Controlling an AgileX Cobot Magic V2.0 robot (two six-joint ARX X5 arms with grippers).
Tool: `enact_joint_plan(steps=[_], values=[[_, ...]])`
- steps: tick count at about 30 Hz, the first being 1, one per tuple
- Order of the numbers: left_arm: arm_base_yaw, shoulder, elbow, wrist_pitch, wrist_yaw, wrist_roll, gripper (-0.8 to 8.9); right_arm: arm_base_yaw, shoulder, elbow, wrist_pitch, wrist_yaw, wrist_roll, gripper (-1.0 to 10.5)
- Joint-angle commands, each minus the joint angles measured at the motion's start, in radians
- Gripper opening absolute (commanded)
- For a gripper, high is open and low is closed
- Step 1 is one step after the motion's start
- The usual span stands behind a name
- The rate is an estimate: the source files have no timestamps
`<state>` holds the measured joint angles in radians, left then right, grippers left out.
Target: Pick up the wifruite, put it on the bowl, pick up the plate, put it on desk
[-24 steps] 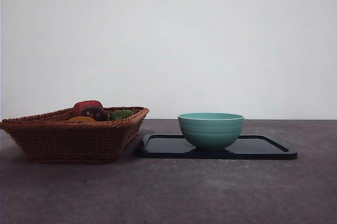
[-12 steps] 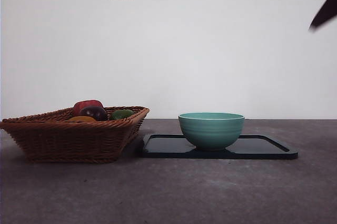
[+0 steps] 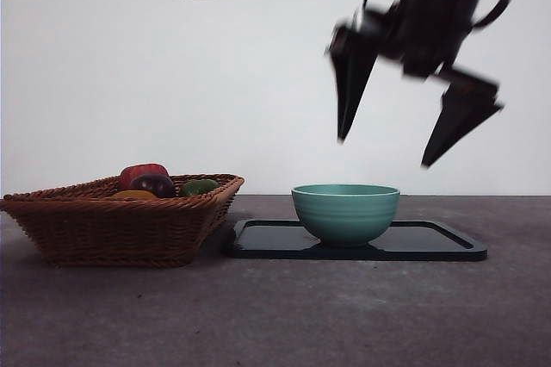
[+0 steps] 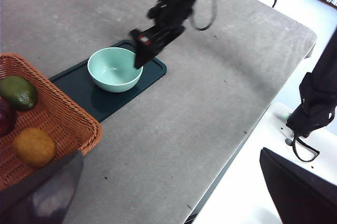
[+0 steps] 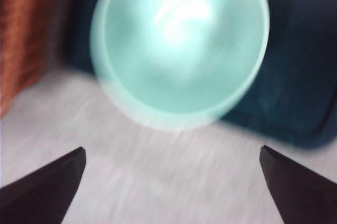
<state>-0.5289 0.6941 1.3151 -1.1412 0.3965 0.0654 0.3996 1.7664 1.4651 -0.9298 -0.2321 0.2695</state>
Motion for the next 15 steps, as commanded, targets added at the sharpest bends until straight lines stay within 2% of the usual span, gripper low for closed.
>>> enact_joint_plan(steps=[1,11,15], values=[[-0.008,0.004,0.010,0.011,0.006,0.012,5.94,-0.010,0.103,0.073,0.002,0.005,0.000,5.4],[-0.008,0.004,0.010,0.011,0.006,0.012,5.94,-0.072,0.235,0.161,0.027,0.031,0.012,5.4],[-0.008,0.004,0.010,0.011,0.006,0.012,5.94,-0.093,0.259,0.160,0.054,0.031,0.014,4.7]])
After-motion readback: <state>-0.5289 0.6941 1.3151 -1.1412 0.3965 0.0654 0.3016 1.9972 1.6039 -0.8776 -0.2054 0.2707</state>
